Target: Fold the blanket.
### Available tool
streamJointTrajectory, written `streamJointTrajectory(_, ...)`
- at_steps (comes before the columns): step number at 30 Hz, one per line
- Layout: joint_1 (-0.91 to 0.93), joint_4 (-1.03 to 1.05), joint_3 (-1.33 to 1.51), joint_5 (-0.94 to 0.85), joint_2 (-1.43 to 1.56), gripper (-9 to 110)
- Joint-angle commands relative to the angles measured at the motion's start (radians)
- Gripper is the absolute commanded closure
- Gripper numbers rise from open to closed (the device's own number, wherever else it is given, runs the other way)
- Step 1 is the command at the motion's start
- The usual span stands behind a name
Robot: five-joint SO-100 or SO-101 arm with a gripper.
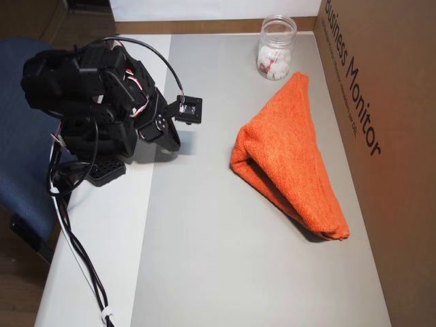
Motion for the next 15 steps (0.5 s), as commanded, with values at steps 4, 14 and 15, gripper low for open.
streamJointTrajectory(4, -0.006, 0.002, 0.078, -0.008, 0.163, 102)
streamJointTrajectory(14, -0.006, 0.032, 0.141, -0.008, 0.244, 102)
streamJointTrajectory(15, -0.006, 0.046, 0.141, -0.008, 0.244, 102)
